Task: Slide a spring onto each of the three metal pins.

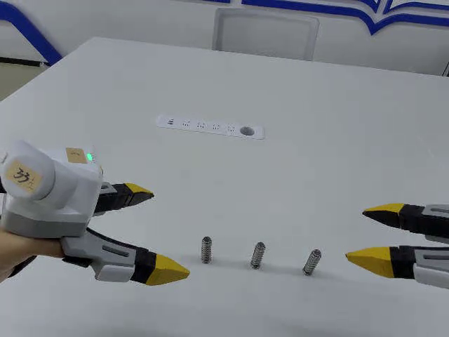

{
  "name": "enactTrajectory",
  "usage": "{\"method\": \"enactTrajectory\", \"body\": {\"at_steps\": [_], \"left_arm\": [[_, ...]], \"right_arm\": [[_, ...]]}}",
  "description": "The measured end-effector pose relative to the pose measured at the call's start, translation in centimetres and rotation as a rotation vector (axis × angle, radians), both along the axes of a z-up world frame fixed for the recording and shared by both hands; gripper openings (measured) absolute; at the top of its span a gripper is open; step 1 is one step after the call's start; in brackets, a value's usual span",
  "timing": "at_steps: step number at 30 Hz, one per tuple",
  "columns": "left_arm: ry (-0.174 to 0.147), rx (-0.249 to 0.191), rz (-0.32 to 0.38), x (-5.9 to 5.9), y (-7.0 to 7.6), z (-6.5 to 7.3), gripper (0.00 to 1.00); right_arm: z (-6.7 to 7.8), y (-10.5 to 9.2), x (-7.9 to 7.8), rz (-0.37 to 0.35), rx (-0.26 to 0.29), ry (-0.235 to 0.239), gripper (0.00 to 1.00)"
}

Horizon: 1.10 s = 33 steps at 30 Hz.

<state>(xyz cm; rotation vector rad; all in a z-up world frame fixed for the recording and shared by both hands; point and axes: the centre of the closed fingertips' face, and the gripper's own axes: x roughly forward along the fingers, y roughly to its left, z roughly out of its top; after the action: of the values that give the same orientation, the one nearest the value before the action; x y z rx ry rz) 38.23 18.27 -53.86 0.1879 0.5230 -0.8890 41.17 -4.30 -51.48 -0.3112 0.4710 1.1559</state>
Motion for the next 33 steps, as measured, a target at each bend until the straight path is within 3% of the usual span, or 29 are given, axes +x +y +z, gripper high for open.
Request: {"method": "enactTrajectory", "body": {"at_steps": [5,9,20,33], "left_arm": [[0.006,0.004,0.007,-0.2,0.3,0.0,0.98],[0.006,0.035,0.011,-0.2,0.6,-0.1,1.00],[0.009,0.057,-0.003,-0.5,0.5,0.1,1.00],[-0.015,0.009,-0.001,0.1,-0.2,1.5,1.00]], "right_arm": [[0.4,0.0,-0.4,0.022,0.025,0.012,0.71],[-0.3,-0.2,-0.4,0.033,-0.017,0.006,0.81],[-0.6,-0.1,-0.8,0.037,-0.027,0.018,0.81],[-0.7,-1.1,-0.5,-0.017,-0.027,0.030,0.80]]}}
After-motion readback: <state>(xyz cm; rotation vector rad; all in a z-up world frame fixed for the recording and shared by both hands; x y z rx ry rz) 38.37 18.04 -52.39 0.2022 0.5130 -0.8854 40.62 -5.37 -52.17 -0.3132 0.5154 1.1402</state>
